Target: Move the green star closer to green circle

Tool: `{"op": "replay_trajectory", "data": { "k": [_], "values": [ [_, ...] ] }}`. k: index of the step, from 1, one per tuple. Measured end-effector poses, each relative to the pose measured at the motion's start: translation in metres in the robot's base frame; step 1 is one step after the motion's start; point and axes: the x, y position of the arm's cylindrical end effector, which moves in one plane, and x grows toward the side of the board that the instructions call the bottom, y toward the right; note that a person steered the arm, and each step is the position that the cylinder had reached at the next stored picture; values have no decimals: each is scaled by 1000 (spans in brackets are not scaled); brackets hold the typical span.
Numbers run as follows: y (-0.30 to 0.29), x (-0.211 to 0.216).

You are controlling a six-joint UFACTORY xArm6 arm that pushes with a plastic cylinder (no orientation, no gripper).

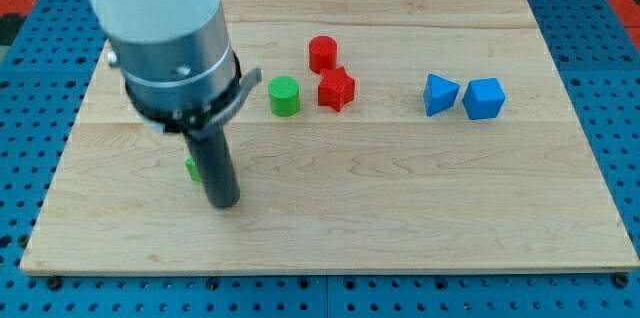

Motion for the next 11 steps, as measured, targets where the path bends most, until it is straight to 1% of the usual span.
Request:
{"op": "replay_trajectory", "data": {
  "k": [1, 2, 3, 9, 10, 11],
  "values": [
    [-53, 31],
    [-71, 30],
    [-76, 30],
    [-59, 30],
    [-47, 12],
    [-30, -17]
  ]
}}
